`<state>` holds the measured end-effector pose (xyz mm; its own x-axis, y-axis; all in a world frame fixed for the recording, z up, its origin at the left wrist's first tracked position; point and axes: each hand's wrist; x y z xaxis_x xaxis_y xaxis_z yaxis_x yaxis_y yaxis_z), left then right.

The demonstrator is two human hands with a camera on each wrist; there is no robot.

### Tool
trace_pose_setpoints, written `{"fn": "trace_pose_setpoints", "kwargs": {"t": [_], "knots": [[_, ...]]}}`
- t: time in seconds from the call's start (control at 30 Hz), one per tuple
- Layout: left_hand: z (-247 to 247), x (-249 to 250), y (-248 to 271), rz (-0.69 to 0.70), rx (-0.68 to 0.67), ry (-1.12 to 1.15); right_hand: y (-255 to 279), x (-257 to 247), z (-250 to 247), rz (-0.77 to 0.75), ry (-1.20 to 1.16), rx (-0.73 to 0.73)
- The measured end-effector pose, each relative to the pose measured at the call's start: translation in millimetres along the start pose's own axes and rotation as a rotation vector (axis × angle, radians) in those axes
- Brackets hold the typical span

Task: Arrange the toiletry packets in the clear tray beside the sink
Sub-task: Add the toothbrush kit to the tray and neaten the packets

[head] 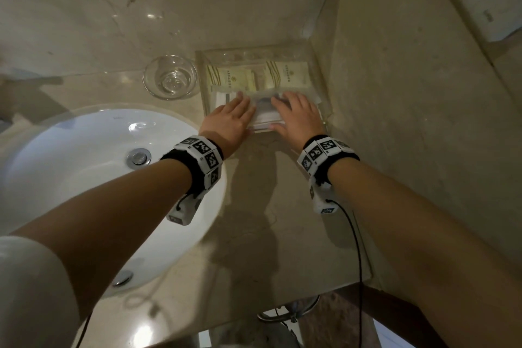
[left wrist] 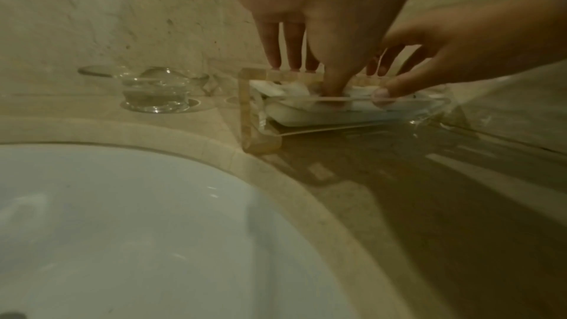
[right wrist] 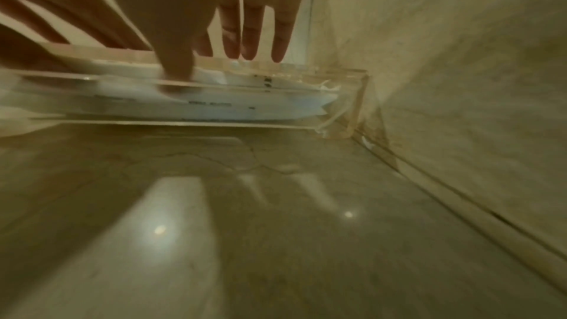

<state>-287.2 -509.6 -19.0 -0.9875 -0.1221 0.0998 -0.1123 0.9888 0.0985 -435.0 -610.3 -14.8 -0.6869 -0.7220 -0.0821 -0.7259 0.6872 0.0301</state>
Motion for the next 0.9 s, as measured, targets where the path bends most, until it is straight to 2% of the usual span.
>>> {"fn": "trace_pose_setpoints", "kwargs": {"t": [0.1,0.27,0.53,0.8,0.9], "knots": [[2.2,-3.6,4.6,0.032,-0.048,-0.046,5.2,4.9,1.0,-0.01,0.0,-0.054],[3.9,-3.2,5.8,0.035,-0.047,-0.07,1.2,5.3,3.1,-0.026,0.035,-0.088],[-0.4,1.8,4.7,0.014,-0.011,-0.065,-5.0,2.3,2.7,-0.035,0.077,-0.013],[-3.0,4.1,2.9,0.039,0.0,-0.12,-10.4,-2.0,16.3,-0.055,0.129,0.156],[-2.1,5.0,1.0,0.027,-0.01,-0.123,-12.1,-1.1,13.4,-0.044,0.12,0.111]]}}
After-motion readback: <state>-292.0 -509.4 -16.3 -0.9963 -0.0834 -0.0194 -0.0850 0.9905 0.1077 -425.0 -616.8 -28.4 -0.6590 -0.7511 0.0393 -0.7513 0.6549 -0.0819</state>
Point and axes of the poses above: each hand's wrist, its own y-axis away from the middle knuckle, its own z-axis out of the palm, x = y × z, and after that the axes turned 8 degrees about x, right-handed
